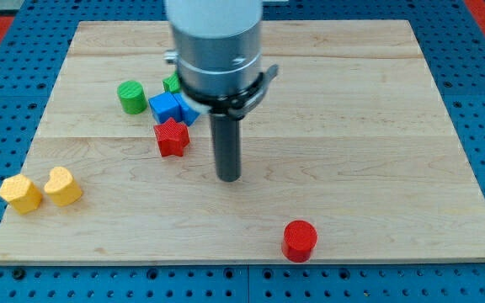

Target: Make a group of red blocks and yellow blocks at bottom left of the board

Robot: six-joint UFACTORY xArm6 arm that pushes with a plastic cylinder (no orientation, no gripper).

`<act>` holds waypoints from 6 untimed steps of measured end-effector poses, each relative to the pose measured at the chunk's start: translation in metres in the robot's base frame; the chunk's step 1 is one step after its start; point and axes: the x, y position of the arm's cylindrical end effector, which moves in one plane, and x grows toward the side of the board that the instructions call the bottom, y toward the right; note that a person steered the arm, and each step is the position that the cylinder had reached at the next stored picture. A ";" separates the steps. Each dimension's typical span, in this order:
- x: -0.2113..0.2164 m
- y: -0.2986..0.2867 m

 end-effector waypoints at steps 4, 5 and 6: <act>-0.029 0.023; -0.061 -0.006; -0.079 -0.053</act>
